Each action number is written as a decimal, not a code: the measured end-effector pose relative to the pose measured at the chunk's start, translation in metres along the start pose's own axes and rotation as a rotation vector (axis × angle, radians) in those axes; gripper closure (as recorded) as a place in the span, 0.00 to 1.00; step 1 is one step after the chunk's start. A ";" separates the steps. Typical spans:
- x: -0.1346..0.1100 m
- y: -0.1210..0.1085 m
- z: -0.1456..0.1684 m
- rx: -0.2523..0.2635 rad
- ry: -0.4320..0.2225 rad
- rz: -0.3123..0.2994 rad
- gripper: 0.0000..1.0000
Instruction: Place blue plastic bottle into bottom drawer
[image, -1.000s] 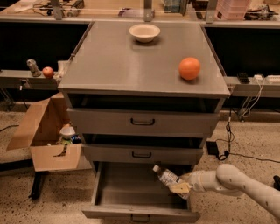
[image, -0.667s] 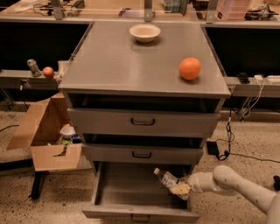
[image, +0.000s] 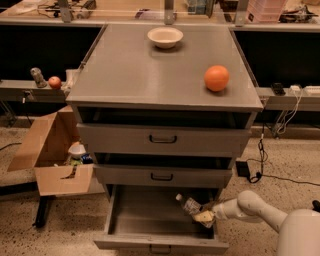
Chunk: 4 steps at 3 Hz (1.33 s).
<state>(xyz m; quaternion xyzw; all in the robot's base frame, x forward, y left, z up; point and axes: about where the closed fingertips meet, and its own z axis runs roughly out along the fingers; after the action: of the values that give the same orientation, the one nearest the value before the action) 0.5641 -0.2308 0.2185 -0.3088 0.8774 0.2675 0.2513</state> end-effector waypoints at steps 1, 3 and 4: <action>0.006 -0.002 0.018 -0.015 -0.007 0.010 1.00; 0.007 0.014 0.034 -0.055 -0.015 -0.004 0.81; 0.007 0.014 0.034 -0.055 -0.015 -0.004 0.59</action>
Offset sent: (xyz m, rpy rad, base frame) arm -0.0142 0.0501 -0.0295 0.0818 0.0100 0.0721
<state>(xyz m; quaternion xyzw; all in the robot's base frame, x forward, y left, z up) 0.5596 -0.2035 0.1939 -0.3154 0.8672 0.2933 0.2499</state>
